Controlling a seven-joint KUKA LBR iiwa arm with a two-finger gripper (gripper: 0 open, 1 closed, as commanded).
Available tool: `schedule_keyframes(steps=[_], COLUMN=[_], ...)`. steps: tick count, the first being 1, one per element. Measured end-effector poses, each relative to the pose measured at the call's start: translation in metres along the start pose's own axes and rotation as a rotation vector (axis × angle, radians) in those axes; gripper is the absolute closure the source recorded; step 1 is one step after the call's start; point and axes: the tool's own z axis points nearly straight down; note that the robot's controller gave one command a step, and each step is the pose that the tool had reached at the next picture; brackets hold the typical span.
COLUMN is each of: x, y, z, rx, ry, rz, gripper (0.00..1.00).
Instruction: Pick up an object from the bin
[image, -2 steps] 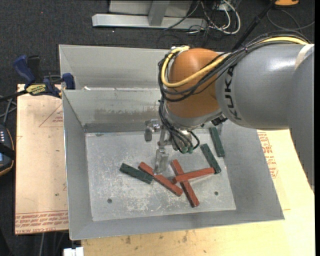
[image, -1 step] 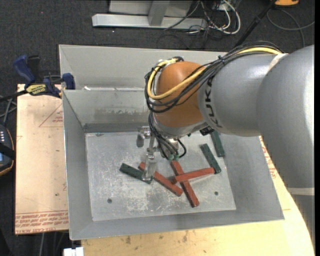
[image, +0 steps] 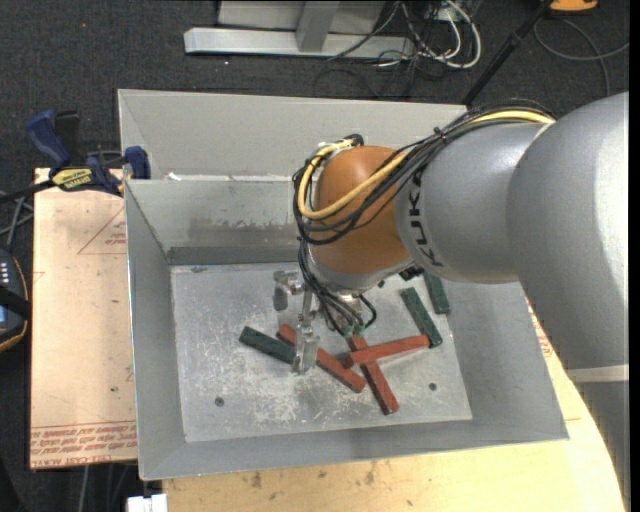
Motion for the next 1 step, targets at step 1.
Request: schedule_keyframes(steps=[1], x=[-0.0085], y=[0.02], z=[0.0357], rx=[-0.001], ry=[-0.002], rz=[0.137], gripper=[1.0])
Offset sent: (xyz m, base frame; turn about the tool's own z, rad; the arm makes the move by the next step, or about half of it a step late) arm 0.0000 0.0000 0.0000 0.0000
